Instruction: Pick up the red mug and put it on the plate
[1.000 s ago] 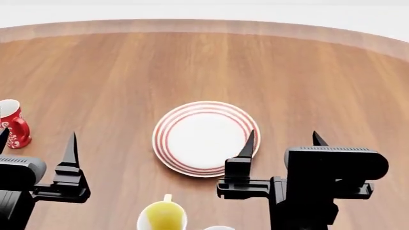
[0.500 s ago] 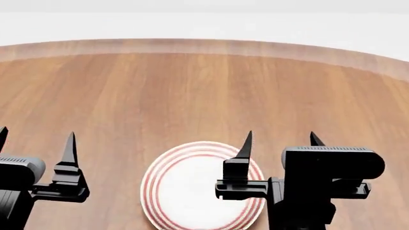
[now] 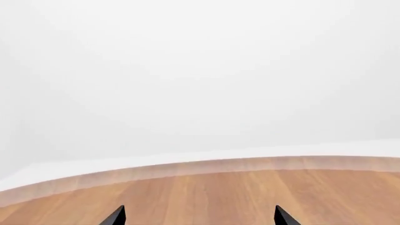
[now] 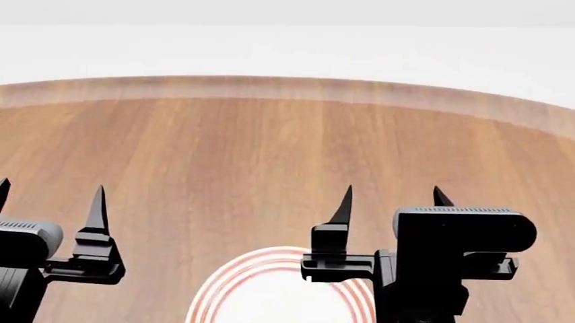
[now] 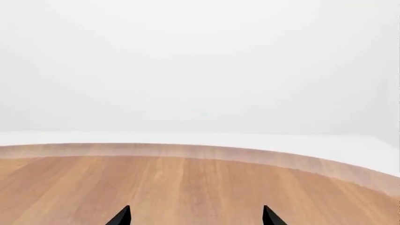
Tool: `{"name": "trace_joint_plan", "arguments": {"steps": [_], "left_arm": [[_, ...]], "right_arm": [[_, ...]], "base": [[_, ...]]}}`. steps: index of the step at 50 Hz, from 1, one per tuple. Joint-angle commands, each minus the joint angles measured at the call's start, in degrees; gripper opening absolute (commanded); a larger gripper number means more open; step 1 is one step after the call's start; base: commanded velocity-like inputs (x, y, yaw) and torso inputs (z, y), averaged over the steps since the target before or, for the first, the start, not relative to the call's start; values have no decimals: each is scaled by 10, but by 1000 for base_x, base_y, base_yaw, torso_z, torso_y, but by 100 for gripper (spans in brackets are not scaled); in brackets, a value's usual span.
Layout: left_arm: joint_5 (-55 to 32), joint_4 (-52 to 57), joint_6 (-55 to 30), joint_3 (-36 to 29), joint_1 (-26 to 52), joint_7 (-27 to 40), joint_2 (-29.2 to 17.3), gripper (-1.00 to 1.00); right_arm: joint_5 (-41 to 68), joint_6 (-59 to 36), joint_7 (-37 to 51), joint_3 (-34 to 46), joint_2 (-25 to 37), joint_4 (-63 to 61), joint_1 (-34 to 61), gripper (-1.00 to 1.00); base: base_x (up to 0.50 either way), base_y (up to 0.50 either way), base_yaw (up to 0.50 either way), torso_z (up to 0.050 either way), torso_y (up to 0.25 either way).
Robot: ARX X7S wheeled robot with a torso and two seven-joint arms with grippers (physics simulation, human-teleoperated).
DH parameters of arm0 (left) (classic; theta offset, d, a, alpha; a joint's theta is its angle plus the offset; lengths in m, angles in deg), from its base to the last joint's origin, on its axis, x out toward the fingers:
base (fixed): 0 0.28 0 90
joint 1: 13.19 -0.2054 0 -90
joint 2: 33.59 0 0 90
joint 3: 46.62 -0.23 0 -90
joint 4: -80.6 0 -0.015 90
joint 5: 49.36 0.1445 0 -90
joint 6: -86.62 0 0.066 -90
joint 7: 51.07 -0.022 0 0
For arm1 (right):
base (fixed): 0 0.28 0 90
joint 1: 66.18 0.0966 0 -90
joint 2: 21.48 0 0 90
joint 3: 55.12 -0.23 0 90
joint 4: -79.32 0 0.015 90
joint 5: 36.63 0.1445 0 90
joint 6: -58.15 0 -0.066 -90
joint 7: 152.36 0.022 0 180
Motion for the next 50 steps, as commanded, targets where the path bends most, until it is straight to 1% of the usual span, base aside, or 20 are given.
{"name": "trace_joint_plan", "arguments": {"steps": [1,6,7,8,9,26,36,50], "left_arm": [[-4,-7,2,5,-2,6,0,100],[-1,-33,19,29,-14,22,2,100],[-15,-119,105,115,-100,74,22,100],[-16,-152,151,201,-132,73,22,100],[-18,-156,155,206,-134,72,23,100],[-36,-175,178,235,-155,76,23,100],[-40,-195,182,233,-149,76,22,100],[-49,-326,190,237,-90,65,9,100]], "right_arm": [[5,-1,4,1,0,4,1,100],[6,1,5,2,3,9,0,100],[2,17,0,4,4,34,-6,100],[2,18,0,4,4,34,-6,100],[2,18,0,4,4,34,-6,100],[5,21,4,10,7,39,-6,100],[8,19,8,12,8,38,-5,100],[10,22,10,20,10,43,-4,100]], "base": [[0,0,0,0,0],[0,0,0,0,0],[0,0,0,0,0],[0,0,0,0,0],[0,0,0,0,0],[0,0,0,0,0],[0,0,0,0,0],[0,0,0,0,0]]}}
